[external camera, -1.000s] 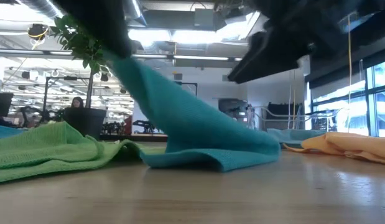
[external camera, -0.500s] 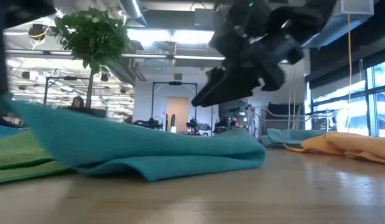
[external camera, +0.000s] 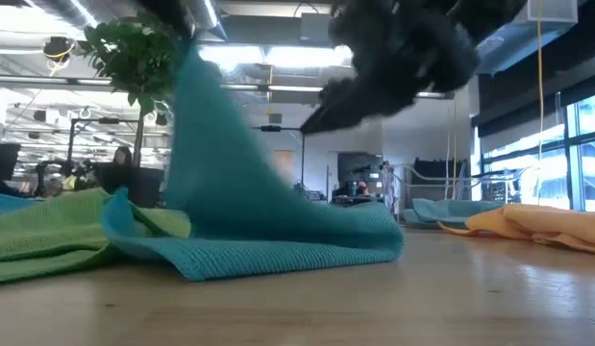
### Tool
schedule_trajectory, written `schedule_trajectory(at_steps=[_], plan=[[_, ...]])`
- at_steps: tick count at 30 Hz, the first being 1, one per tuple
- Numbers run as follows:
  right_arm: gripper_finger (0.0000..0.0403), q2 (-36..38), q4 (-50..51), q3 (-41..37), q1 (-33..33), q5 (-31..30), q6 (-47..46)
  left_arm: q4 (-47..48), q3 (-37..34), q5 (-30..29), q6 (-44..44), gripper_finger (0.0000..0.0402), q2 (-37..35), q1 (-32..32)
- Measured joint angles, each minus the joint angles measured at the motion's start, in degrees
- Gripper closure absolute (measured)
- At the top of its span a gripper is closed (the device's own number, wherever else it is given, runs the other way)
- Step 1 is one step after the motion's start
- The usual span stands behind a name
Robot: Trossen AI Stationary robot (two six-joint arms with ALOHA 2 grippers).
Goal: Fold microfiber towels
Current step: Fold the blue microfiber towel, then fold the blue Fold the blue microfiber towel
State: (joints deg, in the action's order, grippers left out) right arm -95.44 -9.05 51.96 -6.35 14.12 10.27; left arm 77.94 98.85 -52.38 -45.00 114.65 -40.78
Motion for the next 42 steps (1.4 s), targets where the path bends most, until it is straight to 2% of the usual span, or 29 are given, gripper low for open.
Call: schedule_trajectory(at_steps=[4, 6, 8, 13, 16, 22, 26, 30, 38, 42], plan=[[0.0185, 3.9, 1.8, 0.0, -4.1, 0.1, -2.6, 8.0, 6.9, -7.6, 1.9, 0.0401, 0.0, 5.0], [0.0185, 5.2, 2.0, 0.0, -6.1, -3.1, -3.1, 9.7, 10.2, -9.0, 2.1, 0.0401, 0.0, 8.2], [0.0185, 6.6, 1.9, 0.0, -7.8, -9.0, -3.5, 10.1, 13.2, -8.7, 2.1, 0.0401, -0.1, 11.5], [0.0185, 8.9, -3.4, 0.0, -10.1, -34.3, -4.1, 9.2, 18.5, -5.8, 3.2, 0.0401, 0.0, 18.4], [0.0185, 9.0, -9.5, 0.0, -10.1, -39.8, -4.2, 7.9, 21.1, -5.6, 7.7, 0.0402, 0.0, 21.0], [0.0185, 7.5, -13.9, 0.0, -6.2, -40.7, -6.0, 0.4, 26.4, -5.8, 18.9, 0.0402, 0.0, 22.9], [0.0185, 7.0, -10.2, 0.0, -3.0, -42.8, -5.4, -1.1, 28.6, -6.3, 23.0, 0.0402, 0.0, 22.1], [0.0185, 7.5, -3.1, 0.0, -1.6, -41.5, -5.3, 2.7, 28.9, -7.1, 21.5, 0.0402, -0.1, 21.4], [0.0185, 8.6, 1.5, 0.0, -4.6, -36.9, -1.2, 10.6, 28.9, -6.5, 14.2, 0.0402, -0.4, 21.2], [0.0185, 8.6, 8.9, 0.0, -5.2, -28.3, -7.3, 12.0, 28.2, -1.1, 10.7, 0.0402, -0.5, 19.8]])
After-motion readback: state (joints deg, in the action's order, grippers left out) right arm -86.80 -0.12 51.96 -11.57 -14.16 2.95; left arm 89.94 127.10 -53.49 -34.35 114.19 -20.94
